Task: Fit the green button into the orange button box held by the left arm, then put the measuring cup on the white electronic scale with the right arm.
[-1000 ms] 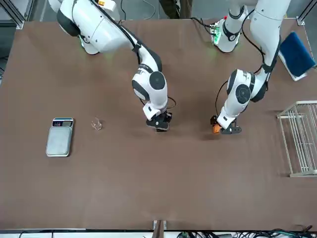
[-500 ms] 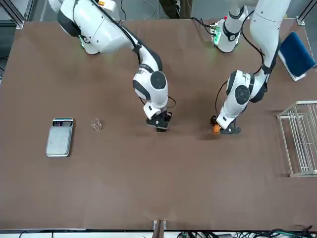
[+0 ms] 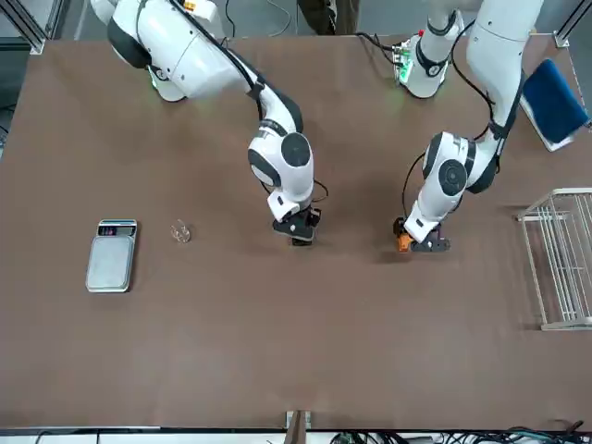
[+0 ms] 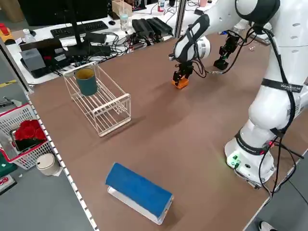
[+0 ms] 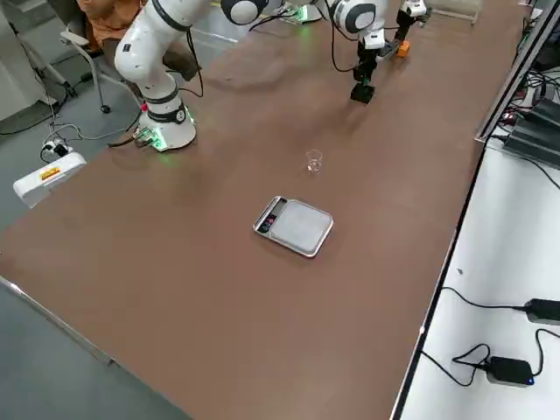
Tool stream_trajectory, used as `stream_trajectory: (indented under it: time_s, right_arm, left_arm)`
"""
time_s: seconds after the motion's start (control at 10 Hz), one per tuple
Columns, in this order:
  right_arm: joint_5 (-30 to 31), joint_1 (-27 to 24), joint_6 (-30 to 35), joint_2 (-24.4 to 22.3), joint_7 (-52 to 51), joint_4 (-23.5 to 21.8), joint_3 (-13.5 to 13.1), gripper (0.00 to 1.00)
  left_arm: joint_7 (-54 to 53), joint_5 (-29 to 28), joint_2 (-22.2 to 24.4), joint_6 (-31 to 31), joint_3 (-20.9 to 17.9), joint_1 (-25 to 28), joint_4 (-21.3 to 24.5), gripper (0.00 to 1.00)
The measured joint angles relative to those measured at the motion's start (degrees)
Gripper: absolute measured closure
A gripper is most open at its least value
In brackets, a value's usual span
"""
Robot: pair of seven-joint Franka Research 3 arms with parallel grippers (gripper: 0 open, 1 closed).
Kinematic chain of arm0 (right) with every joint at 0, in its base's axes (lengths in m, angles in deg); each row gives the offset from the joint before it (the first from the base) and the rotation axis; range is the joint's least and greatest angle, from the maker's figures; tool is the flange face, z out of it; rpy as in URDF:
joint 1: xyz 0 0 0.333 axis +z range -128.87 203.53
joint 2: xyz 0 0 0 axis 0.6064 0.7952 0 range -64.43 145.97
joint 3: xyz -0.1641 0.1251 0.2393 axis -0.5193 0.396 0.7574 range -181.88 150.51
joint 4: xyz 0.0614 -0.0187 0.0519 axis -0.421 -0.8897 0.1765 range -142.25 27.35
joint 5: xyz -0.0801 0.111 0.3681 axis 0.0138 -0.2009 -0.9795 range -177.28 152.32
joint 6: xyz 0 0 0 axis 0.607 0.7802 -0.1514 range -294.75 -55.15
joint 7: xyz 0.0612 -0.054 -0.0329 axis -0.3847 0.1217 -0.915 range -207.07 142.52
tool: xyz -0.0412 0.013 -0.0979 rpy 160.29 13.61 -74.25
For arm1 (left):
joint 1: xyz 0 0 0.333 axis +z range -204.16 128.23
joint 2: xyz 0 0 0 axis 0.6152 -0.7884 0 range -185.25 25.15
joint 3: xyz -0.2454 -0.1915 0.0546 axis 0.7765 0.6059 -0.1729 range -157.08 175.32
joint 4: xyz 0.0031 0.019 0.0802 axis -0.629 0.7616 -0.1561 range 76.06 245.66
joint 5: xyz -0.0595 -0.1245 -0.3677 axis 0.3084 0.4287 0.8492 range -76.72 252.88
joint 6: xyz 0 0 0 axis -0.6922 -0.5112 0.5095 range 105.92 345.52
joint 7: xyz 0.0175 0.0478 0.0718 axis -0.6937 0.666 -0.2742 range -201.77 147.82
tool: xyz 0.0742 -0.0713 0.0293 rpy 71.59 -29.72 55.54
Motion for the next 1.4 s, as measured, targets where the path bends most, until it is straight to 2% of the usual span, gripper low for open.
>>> stream_trajectory:
  time_s: [0.1,0.2,0.3,0.5,0.6,0.8,1.1,1.2,1.4]
  right_arm:
    - [0.0,0.0,0.0,0.0,0.0,0.0,0.0,0.42]
    - [0.0,0.0,0.0,0.0,0.1,0.0,0.0,0.35]
    - [0.0,0.0,0.0,0.0,0.1,0.1,0.0,0.32]
    - [0.0,-0.2,0.8,-0.6,0.3,0.6,0.0,0.08]
    - [0.0,-1.0,2.9,-1.6,0.3,0.9,0.3,0.00]
    - [0.0,-4.7,7.3,-6.1,-0.3,-0.3,2.5,0.00]
    - [-2.8,-11.6,8.1,-18.1,-7.3,-10.2,2.9,0.00]
    - [-6.9,-13.0,8.4,-22.1,-11.9,-12.8,1.1,0.00]
    - [-16.4,-13.9,11.4,-30.7,-25.0,-15.5,-7.1,0.00]
  left_arm:
    - [0.0,0.0,0.0,-1.4,0.0,0.1,-1.5,0.13]
    - [0.1,0.0,0.2,-4.5,0.0,0.1,-3.9,0.13]
    - [0.1,0.0,0.6,-9.2,0.0,0.1,-7.1,0.13]
    - [0.2,2.7,1.3,-16.8,0.8,0.0,-14.2,0.13]
    - [0.2,3.6,1.4,-19.3,1.7,-0.1,-16.9,0.13]
    - [0.8,4.4,1.4,-22.3,4.8,-0.4,-20.1,0.13]
    - [5.9,4.6,0.7,-27.9,8.9,-3.4,-26.6,0.13]
    - [8.8,4.6,-0.9,-29.7,9.1,-6.4,-29.8,0.13]
    - [14.5,4.6,-6.0,-32.4,9.1,-13.2,-36.6,0.13]
